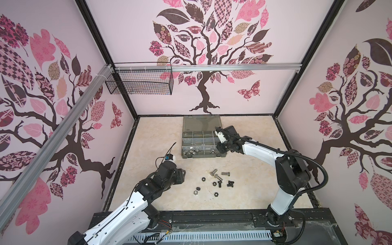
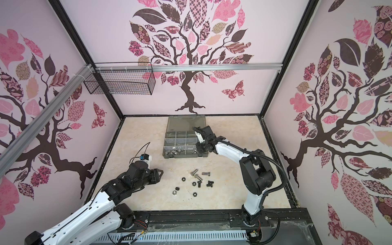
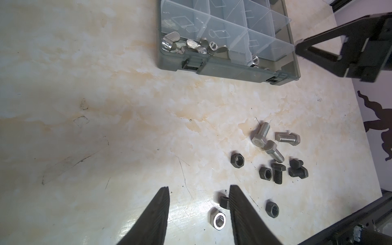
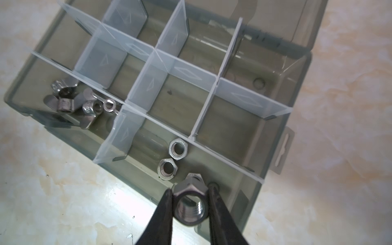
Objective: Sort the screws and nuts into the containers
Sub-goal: 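Carry the hex nut with the right gripper into the hex nut compartment and release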
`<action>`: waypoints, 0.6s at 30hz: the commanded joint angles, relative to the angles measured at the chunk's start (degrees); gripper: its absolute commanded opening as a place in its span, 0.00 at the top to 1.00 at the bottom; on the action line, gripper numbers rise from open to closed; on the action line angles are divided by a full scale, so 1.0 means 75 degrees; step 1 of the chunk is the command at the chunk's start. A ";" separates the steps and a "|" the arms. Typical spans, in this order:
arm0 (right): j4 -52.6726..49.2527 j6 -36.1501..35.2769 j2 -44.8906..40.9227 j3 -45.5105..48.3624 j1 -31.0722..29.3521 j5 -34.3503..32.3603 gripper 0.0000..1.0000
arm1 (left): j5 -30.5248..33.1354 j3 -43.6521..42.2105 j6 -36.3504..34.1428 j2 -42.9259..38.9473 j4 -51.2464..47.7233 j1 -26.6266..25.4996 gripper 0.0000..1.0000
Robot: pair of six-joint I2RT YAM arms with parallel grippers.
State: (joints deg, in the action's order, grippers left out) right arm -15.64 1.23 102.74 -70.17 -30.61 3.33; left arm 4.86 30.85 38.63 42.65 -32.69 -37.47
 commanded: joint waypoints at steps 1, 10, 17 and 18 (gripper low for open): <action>-0.0136 0.0014 0.0402 -0.0375 -0.0029 0.0108 0.71 | -0.0064 -0.0087 -0.0018 -0.0120 0.0004 0.0026 0.51; -0.0125 0.0052 0.0770 -0.0476 -0.0011 0.0059 0.65 | -0.0152 -0.0112 -0.0006 -0.0074 0.0009 0.0017 0.52; -0.0271 0.0023 0.0529 -0.0578 0.0002 0.0021 0.55 | -0.0268 -0.0166 -0.0018 -0.0130 -0.0031 0.0027 0.52; -0.0288 0.0009 0.0441 -0.0578 -0.0002 0.0013 0.55 | -0.0306 -0.0192 -0.0007 -0.0138 -0.0031 0.0021 0.52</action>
State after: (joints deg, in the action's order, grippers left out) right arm -15.84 1.39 106.74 -72.29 -30.65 3.66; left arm 3.55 30.85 38.68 42.26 -32.71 -37.47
